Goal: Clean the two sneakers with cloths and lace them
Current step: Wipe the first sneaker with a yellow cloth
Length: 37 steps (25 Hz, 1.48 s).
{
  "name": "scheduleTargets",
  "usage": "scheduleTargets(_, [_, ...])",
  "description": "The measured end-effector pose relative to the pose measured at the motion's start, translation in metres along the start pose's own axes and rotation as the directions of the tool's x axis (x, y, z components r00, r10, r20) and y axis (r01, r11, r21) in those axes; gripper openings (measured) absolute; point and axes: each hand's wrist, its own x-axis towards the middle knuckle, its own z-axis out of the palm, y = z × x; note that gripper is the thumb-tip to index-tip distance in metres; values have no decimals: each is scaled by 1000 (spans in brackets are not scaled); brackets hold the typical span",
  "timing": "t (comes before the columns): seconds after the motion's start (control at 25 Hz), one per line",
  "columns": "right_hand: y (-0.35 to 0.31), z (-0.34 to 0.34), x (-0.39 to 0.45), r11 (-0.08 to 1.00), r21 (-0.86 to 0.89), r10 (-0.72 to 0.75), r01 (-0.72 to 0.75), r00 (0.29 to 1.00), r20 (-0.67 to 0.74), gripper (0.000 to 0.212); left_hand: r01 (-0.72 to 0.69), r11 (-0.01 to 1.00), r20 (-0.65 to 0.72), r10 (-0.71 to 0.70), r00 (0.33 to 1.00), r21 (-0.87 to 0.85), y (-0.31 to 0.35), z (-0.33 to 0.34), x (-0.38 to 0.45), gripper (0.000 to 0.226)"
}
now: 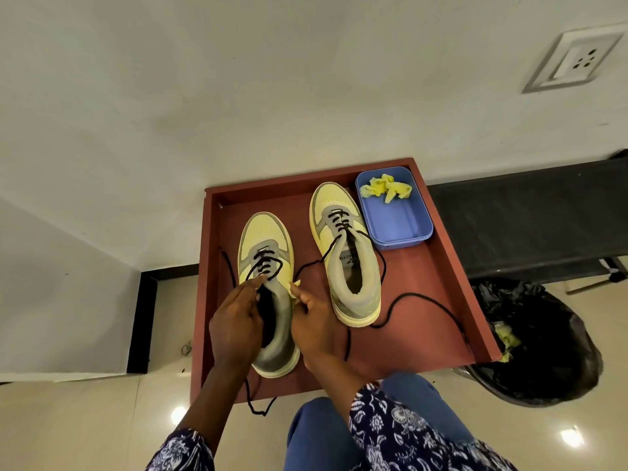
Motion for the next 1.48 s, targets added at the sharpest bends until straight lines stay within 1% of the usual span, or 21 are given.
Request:
scheduleTargets(0.12, [12,1,-28,999,-16,-39,38,999,-19,36,23,1000,4,-23,1000,-16,0,-2,-3,33])
scheduleTargets(0.24, [25,8,-48,999,-17,-30,30,999,-27,31,45,999,12,-45,999,8,1,-6,-9,32])
scheduleTargets(0.36, [31,11,-60,997,-64,42,-41,999,14,32,70,997,11,-71,997,18,1,-14,-15,32])
scheduleTargets(0.48, [31,11,-60,994,-18,108,-107,993,51,38,113,993,22,-113,993,29,0,-19,-18,30])
scheduleTargets(0.6, [30,7,-48,987,4,159,-159,987,32,33,182,983,31,-182,983,0,-1,-16,-17,30])
scheduleTargets(0.72, [19,2,-32,972,68,218,-225,971,100,28,188,982,36,-187,982,-8,-2,-15,-18,30])
scheduleTargets(0.8, [15,5,-14,965,61,244,-254,961,128,33,183,983,42,-183,982,-5,-3,-15,-18,30])
scheduleTargets(0.92, [8,13,15,967,10,253,-255,963,88,39,167,986,37,-167,985,-8,-2,-16,-18,32])
scheduleTargets(1.08, [-11,19,51,977,9,214,-214,977,26,38,136,990,36,-135,990,-25,-1,-18,-19,35])
scheduleTargets(1.2, [-24,21,70,984,43,172,-175,983,66,43,136,990,30,-135,990,-39,-2,-17,-19,35])
scheduleTargets(1.32, [-22,19,69,992,50,107,-114,988,114,44,120,992,14,-119,993,-36,-3,-15,-18,36])
scheduleTargets(1.48, [-2,17,48,996,49,71,-76,994,88,45,114,992,-10,-115,993,-51,-2,-14,-18,36])
